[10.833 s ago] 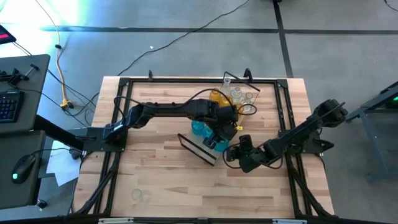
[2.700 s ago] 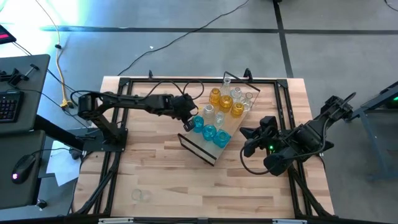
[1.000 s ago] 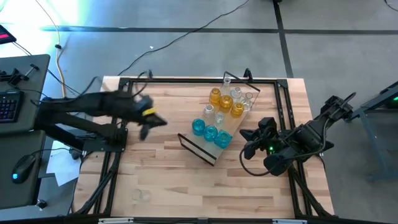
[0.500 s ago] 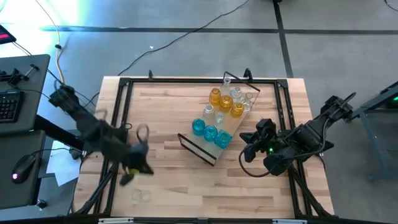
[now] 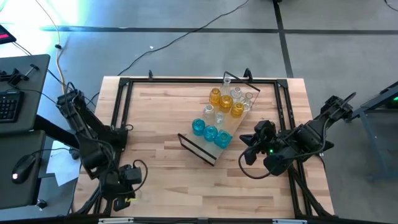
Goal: Sort vases onto shelf
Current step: Put the transparent vase on the shelf and align with the other transparent vase
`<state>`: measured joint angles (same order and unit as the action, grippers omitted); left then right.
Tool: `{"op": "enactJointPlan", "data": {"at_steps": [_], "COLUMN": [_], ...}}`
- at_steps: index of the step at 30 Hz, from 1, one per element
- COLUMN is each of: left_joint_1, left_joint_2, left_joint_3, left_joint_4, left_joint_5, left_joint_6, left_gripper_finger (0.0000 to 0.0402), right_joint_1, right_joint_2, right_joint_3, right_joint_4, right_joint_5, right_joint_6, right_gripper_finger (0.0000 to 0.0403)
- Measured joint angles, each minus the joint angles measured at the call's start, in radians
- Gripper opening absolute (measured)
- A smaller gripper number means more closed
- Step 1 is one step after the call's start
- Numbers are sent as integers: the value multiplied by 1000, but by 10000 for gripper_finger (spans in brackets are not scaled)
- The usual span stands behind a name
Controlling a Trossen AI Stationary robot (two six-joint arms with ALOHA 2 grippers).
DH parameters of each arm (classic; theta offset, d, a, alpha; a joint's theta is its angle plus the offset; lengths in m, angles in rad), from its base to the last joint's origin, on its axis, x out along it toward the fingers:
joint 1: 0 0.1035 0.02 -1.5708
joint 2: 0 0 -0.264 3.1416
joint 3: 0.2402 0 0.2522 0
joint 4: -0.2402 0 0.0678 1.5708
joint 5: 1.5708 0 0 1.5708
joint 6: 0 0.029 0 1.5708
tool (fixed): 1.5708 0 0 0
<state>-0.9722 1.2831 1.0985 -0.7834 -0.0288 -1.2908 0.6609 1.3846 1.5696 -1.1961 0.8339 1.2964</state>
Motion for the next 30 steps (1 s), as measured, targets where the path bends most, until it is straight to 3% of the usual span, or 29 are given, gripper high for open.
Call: {"op": "enactJointPlan", "data": {"at_steps": [16, 21, 30], "left_joint_1": [-18, -17, -16], "left_joint_2": [0, 0, 9], "left_joint_3": [0, -1, -23], "left_joint_4": [-191, -192, -180], "left_joint_5": [-63, -63, -66], "left_joint_6": [-77, -77, -93], "left_gripper_finger": [196, 217, 218], "right_joint_1": [0, 0, 0], "right_joint_2": [0, 0, 0], "right_joint_3": [0, 0, 0], "right_joint_4": [27, 32, 35], "right_joint_5": [0, 2, 29], "right_joint_6": [-14, -14, -14], "right_gripper_finger": [0, 0, 0]}}
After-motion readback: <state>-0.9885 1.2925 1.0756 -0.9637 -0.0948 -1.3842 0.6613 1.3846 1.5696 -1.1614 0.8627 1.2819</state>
